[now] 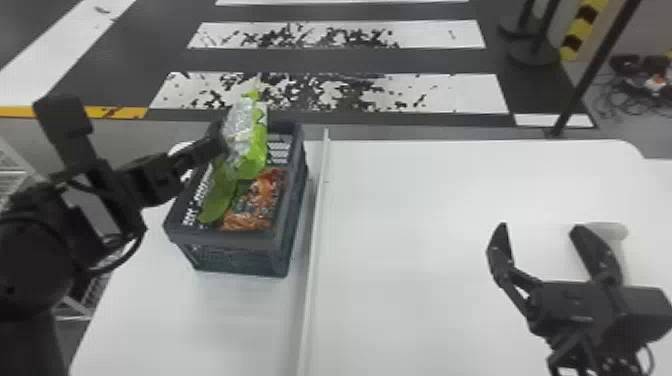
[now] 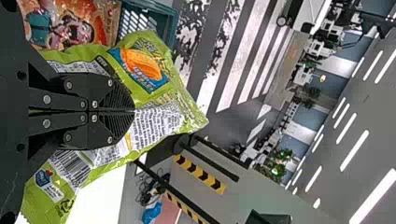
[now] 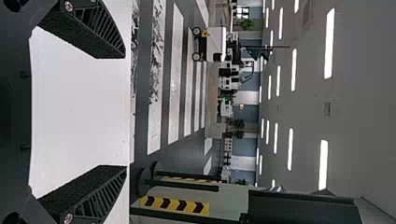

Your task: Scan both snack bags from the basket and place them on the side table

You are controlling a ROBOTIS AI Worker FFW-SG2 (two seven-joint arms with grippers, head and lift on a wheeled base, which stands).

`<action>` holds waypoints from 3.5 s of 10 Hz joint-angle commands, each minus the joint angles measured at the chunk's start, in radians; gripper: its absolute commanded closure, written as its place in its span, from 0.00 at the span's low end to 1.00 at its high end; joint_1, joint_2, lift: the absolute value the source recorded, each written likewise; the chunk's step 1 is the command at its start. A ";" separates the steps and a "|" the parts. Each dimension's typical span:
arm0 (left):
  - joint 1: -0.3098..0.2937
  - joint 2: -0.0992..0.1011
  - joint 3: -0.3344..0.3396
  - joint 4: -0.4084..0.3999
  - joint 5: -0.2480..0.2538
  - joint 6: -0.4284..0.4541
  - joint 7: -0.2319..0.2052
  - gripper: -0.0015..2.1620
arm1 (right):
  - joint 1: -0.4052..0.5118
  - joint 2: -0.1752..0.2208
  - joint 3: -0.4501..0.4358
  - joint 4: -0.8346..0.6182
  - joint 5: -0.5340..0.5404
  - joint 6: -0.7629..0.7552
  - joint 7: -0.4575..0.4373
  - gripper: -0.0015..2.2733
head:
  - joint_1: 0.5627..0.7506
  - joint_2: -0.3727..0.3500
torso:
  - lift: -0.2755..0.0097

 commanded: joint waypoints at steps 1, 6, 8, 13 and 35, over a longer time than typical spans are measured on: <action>0.018 -0.003 -0.011 -0.078 0.033 0.038 0.002 0.99 | 0.002 0.001 0.001 -0.007 0.001 0.000 0.000 0.04 | 0.70 0.60 | 0.70; 0.055 -0.003 -0.287 -0.116 0.044 0.078 0.033 0.99 | 0.005 0.001 -0.008 -0.015 0.001 0.000 -0.002 0.03 | 0.70 0.41 | 0.70; 0.058 -0.003 -0.438 -0.064 -0.001 0.072 0.062 0.99 | 0.004 0.001 -0.012 -0.015 0.000 0.000 -0.012 0.03 | 0.70 0.32 | 0.70; 0.083 -0.003 -0.723 0.217 -0.063 -0.226 0.160 0.99 | 0.001 0.001 -0.016 -0.014 0.000 0.018 -0.100 0.03 | 0.70 0.03 | 0.70; 0.362 0.001 -0.128 0.108 -0.126 -0.876 0.017 0.04 | -0.148 0.001 0.150 0.166 0.185 0.307 0.471 0.99 | 0.70 0.89 | 0.70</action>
